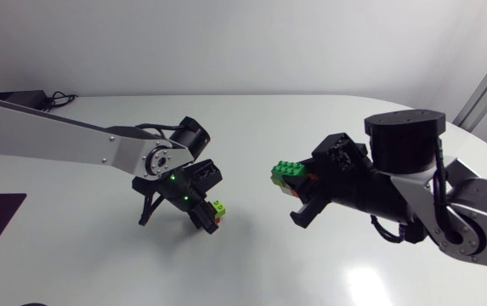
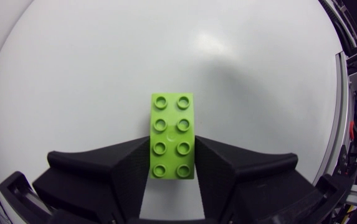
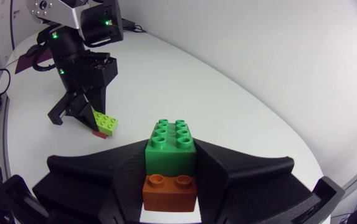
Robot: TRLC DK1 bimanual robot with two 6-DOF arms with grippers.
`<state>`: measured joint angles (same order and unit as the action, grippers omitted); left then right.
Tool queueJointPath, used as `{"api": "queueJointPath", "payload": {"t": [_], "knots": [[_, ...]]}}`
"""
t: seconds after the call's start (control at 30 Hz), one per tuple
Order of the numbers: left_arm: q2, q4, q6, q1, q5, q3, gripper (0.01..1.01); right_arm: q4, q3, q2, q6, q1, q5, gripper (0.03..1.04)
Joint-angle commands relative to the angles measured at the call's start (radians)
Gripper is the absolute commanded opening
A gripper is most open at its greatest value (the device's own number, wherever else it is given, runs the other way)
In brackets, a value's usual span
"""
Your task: Separate the duplo bricks
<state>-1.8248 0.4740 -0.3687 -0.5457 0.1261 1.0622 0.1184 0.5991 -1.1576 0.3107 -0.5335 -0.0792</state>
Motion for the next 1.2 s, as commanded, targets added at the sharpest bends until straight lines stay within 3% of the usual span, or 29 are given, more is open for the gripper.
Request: {"api": "queueJointPath", "payload": {"t": [0.0,0.13,0.37,0.73,1.0,1.17], "knots": [[0.015,0.003,0.014,-0.008,-0.005,-0.038,0.580,-0.003,-0.016,0.027,-0.015,0.018,-0.025,0.24],[0.067,0.006,0.013,-0.011,-0.005,-0.036,0.780,-0.045,-0.009,0.056,-0.039,0.072,-0.126,0.24],[0.222,0.008,-0.042,-0.010,0.060,-0.022,0.892,-0.146,0.031,0.072,-0.064,0.198,-0.395,0.25],[0.311,0.114,-0.223,-0.016,0.314,0.065,0.900,-0.280,0.074,0.067,-0.024,0.211,-0.628,0.26],[0.312,0.265,-0.340,-0.002,0.547,0.168,0.900,-0.352,0.090,0.070,0.028,0.213,-0.699,0.26],[0.279,0.368,-0.423,0.004,0.633,0.219,0.900,-0.379,0.100,0.070,0.034,0.227,-0.758,0.26]]}}
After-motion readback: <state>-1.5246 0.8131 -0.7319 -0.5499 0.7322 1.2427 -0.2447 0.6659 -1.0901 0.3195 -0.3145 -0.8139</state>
